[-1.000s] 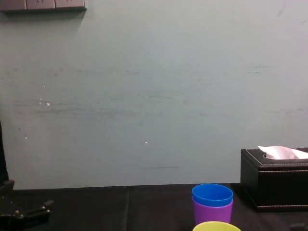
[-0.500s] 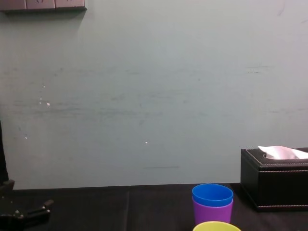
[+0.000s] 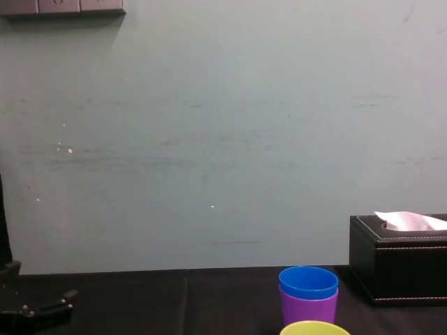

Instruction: Stack the three plastic cups sequentially using one hand.

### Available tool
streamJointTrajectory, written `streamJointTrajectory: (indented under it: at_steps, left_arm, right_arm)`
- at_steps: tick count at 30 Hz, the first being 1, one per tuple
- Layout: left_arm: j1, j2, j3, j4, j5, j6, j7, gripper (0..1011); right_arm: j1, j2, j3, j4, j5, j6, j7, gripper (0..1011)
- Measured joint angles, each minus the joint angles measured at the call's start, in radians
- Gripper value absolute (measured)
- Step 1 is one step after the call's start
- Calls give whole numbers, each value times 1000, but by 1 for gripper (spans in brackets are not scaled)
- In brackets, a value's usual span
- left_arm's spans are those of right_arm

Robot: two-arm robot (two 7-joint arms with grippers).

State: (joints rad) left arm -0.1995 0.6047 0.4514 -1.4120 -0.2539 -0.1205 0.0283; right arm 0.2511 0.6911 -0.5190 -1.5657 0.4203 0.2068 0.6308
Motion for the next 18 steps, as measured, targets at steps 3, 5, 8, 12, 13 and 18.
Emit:
streamJointTrajectory:
  at_steps: [3, 5, 8, 12, 13, 18]
  left_arm:
    - [0, 0, 0, 0, 0, 0, 0, 1011]
    - [0, 0, 0, 0, 0, 0, 0, 1011]
    - [0, 0, 0, 0, 0, 0, 0, 1012]
    - [0, 0, 0, 0, 0, 0, 0, 1011]
    - [0, 0, 0, 0, 0, 0, 0, 1012]
    - [0, 0, 0, 0, 0, 0, 0, 1011]
  right_arm:
    - [9, -9, -8, 9, 0, 2, 2, 1003]
    - [15, -15, -13, 17, -1, 3, 3, 1003]
    - [26, -24, -21, 28, -4, 3, 4, 1003]
    - [38, -36, -29, 41, -6, 3, 5, 1003]
    - [40, -39, -30, 43, -6, 3, 5, 1003]
    - [52, -54, -38, 54, -6, 2, 4, 1003]
